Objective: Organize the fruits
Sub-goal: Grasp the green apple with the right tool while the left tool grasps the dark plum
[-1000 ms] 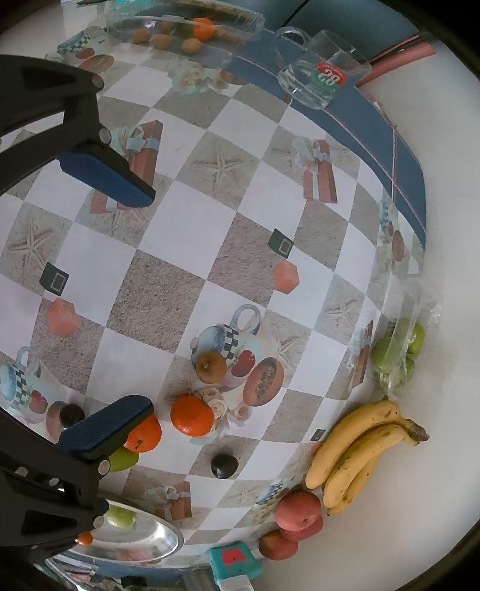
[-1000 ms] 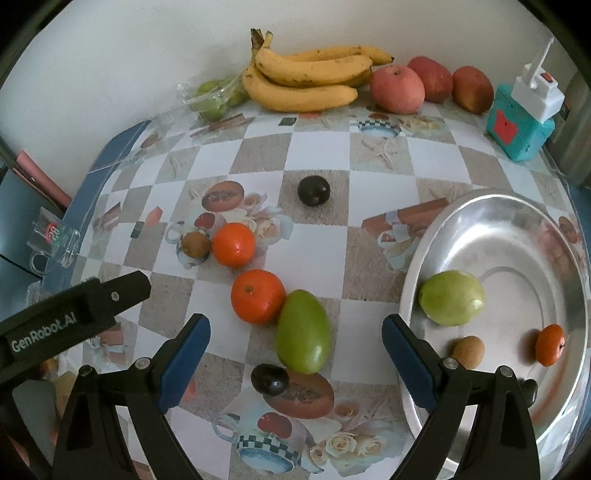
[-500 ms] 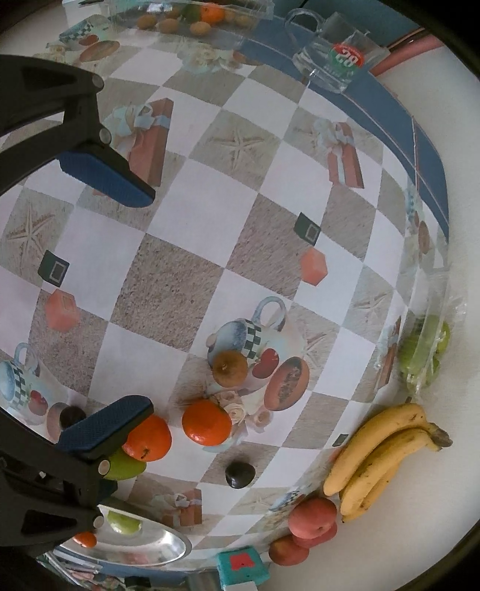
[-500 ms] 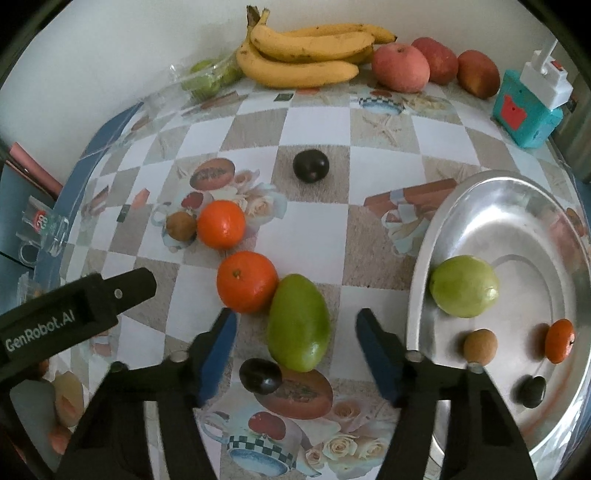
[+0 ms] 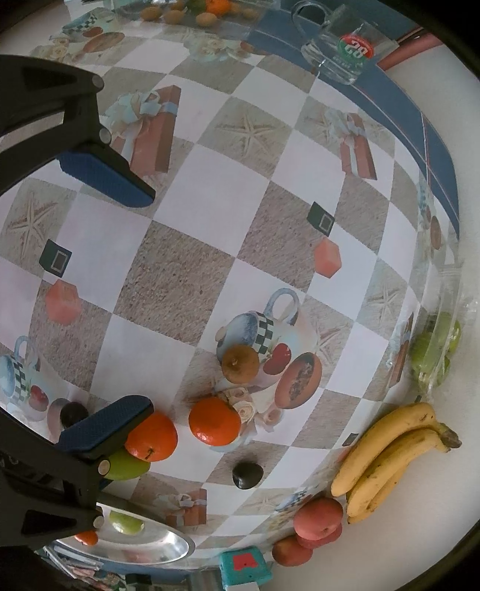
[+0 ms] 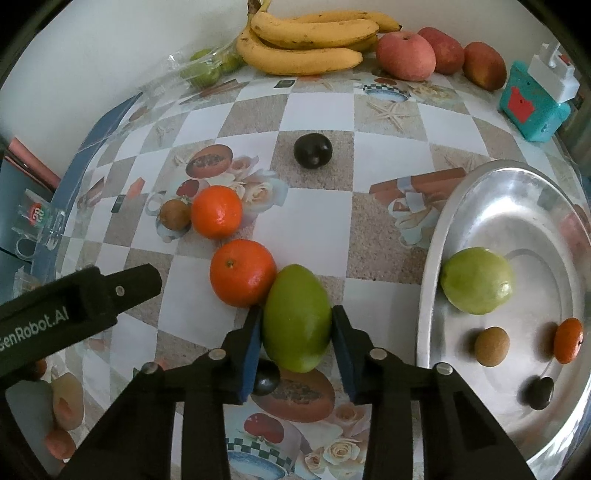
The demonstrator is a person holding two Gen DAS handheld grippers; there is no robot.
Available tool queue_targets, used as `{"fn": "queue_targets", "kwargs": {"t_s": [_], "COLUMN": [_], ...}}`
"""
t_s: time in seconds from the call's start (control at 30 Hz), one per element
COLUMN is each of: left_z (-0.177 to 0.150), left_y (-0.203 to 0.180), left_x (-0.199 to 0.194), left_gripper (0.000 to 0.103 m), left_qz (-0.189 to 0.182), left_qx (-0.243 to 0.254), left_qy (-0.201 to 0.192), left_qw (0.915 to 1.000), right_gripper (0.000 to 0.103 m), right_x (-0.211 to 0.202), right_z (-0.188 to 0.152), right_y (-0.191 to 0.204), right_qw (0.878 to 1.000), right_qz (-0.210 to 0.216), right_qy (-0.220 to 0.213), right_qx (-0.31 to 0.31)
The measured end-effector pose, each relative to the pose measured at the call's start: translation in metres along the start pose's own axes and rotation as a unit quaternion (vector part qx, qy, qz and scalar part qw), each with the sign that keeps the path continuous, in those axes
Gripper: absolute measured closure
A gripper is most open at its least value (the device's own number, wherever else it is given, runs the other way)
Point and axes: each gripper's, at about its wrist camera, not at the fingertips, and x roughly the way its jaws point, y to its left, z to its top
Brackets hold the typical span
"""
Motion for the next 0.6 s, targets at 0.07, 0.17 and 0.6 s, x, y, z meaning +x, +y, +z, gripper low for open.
{"fn": "queue_targets", "kwargs": {"t_s": [0.07, 0.17, 0.6], "left_z": [0.0, 0.0, -0.007], "left_y": [-0.001, -0.003, -0.024], "left_x": [0.0, -0.001, -0.014], "left_gripper": [0.0, 0.0, 0.004], "left_qz": [-0.001, -0.003, -0.031], "left_qx": [-0.001, -0.001, 0.032], "left_qy": [0.0, -0.003, -0.012], "left_qw": [1.0, 1.0, 0.9989], "right_gripper": [0.065, 0.065, 0.065], "right_x": [-0.001, -0.008, -0.059], "right_z": [0.0, 0.001, 0.004], "right_y": [-0.002, -0.003, -0.024], "right_qw": [1.0, 1.0, 0.998], "right_qz": [0.007, 0.013, 0.012], "right_qy": [0.001, -0.008, -0.054], "right_qx": [0.007, 0.007, 0.041]}}
